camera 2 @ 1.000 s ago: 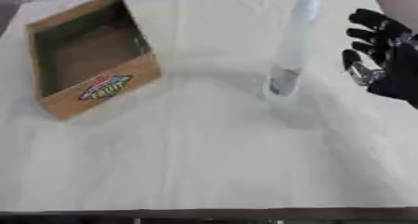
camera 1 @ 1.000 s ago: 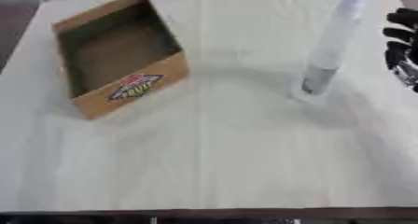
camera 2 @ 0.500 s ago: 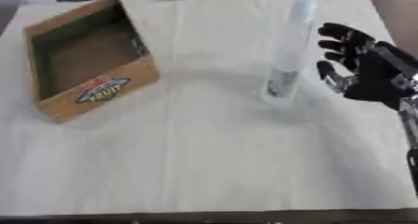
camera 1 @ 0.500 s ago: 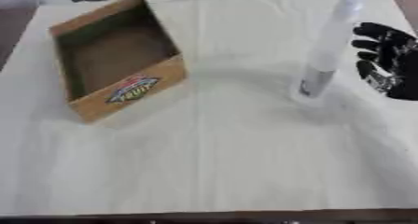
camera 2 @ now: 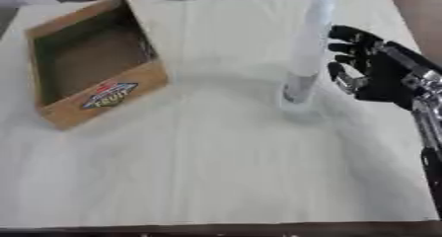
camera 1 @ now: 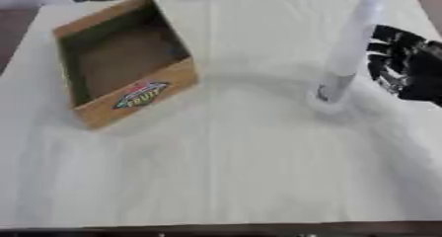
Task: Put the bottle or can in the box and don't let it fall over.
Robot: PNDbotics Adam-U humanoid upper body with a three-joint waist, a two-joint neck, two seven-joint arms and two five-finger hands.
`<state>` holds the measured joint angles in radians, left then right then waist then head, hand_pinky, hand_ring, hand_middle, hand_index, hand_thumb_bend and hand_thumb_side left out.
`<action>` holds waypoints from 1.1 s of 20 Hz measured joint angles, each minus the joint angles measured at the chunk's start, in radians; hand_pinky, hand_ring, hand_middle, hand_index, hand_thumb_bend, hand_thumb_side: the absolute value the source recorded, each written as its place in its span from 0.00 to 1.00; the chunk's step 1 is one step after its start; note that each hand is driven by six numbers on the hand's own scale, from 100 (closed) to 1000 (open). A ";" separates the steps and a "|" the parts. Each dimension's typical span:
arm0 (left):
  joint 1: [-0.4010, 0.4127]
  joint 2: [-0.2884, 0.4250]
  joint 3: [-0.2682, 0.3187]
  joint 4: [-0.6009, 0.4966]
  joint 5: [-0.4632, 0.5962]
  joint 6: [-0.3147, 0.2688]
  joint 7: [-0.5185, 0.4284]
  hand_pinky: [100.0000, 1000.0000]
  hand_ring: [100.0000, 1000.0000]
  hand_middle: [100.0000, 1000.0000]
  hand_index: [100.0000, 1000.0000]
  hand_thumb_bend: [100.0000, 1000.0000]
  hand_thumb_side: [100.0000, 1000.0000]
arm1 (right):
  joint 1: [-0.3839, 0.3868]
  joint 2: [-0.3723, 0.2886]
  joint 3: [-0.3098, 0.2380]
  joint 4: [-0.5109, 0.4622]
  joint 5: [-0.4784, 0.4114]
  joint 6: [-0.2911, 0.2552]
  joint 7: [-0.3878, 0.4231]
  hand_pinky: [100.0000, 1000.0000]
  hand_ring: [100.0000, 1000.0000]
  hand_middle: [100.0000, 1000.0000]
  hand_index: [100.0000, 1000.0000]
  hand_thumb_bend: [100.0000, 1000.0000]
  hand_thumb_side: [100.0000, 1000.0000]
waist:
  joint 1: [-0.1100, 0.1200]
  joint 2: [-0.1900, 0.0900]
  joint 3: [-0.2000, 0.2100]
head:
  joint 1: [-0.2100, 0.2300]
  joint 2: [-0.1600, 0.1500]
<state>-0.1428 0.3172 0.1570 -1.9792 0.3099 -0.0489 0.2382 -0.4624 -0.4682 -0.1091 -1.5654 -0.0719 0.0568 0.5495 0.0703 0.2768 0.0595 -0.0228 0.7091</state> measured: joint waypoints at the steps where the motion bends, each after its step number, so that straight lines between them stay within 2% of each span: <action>1: 0.000 0.000 0.000 0.000 0.000 0.000 0.000 1.00 1.00 0.95 0.89 0.34 0.91 | -0.005 0.002 0.002 0.006 0.003 -0.001 0.001 1.00 1.00 1.00 1.00 0.01 0.05 | 0.000 0.000 0.001 | 0.000 0.000; 8: 0.000 0.000 0.000 0.000 0.000 0.000 -0.002 1.00 1.00 0.95 0.89 0.34 0.91 | -0.031 0.018 0.018 0.038 0.011 -0.010 0.023 1.00 1.00 1.00 1.00 0.00 0.09 | 0.001 0.002 0.002 | 0.000 -0.007; 18: -0.003 0.000 -0.003 0.000 0.002 0.001 -0.004 1.00 1.00 0.95 0.89 0.34 0.91 | -0.061 0.048 0.036 0.053 0.013 0.002 0.059 1.00 1.00 1.00 1.00 0.00 0.09 | 0.001 0.004 0.007 | -0.002 -0.008; 22: -0.004 0.000 -0.004 0.000 0.002 0.001 -0.004 1.00 1.00 0.95 0.89 0.34 0.91 | -0.064 0.054 0.036 0.053 0.014 0.006 0.067 1.00 1.00 1.00 1.00 0.00 0.14 | 0.001 0.005 0.008 | -0.002 -0.008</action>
<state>-0.1472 0.3171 0.1528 -1.9792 0.3119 -0.0476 0.2345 -0.5269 -0.4145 -0.0729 -1.5122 -0.0579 0.0623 0.6164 0.0712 0.2816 0.0671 -0.0251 0.7008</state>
